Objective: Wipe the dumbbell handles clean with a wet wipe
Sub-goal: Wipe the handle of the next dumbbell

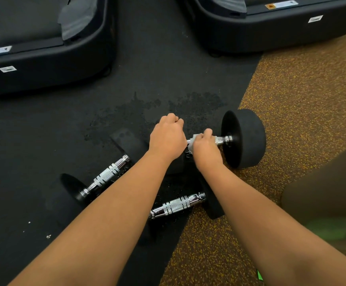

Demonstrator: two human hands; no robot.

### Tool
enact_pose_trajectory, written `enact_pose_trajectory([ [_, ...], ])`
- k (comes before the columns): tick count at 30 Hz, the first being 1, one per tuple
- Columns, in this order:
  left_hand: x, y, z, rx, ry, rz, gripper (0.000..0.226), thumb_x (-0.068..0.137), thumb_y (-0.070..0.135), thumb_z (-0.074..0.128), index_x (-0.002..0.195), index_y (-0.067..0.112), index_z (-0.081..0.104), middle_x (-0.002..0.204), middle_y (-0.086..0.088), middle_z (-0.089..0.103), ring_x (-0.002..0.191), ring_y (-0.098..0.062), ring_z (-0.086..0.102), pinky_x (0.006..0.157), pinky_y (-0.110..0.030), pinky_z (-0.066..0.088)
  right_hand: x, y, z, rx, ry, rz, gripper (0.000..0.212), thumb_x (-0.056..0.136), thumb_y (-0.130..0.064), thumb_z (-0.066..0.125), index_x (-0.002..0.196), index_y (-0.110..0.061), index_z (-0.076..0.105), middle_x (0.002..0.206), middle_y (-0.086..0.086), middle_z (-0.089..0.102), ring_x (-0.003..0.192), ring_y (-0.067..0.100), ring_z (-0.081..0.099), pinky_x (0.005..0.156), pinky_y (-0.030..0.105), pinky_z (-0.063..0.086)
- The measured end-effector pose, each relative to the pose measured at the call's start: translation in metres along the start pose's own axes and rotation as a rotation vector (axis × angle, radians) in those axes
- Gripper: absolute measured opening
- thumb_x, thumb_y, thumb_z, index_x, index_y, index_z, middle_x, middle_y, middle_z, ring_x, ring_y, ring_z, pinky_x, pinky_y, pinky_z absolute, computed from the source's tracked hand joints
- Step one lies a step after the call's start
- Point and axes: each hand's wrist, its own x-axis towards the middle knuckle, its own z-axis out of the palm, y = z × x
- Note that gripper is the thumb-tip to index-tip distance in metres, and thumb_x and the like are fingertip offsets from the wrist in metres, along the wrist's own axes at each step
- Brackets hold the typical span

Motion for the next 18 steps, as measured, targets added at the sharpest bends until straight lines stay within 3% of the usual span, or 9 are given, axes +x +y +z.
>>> enact_pose_trajectory([
  [5, 0.001, -0.001, -0.002, 0.006, -0.005, 0.013, 0.033, 0.096, 0.018, 0.044, 0.125, 0.011, 0.058, 0.123, -0.004, 0.051, 0.116, -0.021, 0.047, 0.091, -0.035, 0.048, 0.004, 0.007, -0.003, 0.055, -0.04, -0.06, 0.042, 0.082, -0.001, 0.062, 0.12, 0.001, 0.046, 0.123, 0.017, 0.038, 0.103, 0.025, 0.049, 0.084, 0.03, 0.045],
  [13, 0.0, 0.001, -0.003, 0.004, 0.002, 0.005, 0.032, 0.096, 0.018, 0.043, 0.121, 0.01, 0.061, 0.119, -0.005, 0.052, 0.112, -0.022, 0.049, 0.089, -0.036, 0.048, 0.006, 0.016, -0.01, 0.132, -0.076, 0.067, 0.035, 0.083, -0.001, 0.062, 0.117, 0.001, 0.052, 0.123, 0.017, 0.037, 0.107, 0.028, 0.046, 0.087, 0.032, 0.044],
  [18, 0.001, 0.002, -0.005, 0.017, 0.004, 0.003, 0.03, 0.097, 0.019, 0.044, 0.12, 0.01, 0.06, 0.12, -0.005, 0.051, 0.112, -0.022, 0.049, 0.088, -0.034, 0.048, 0.007, 0.013, -0.003, 0.093, -0.065, -0.172, 0.052, 0.08, -0.002, 0.063, 0.127, -0.011, 0.046, 0.122, 0.016, 0.036, 0.105, 0.028, 0.043, 0.082, 0.034, 0.044],
])
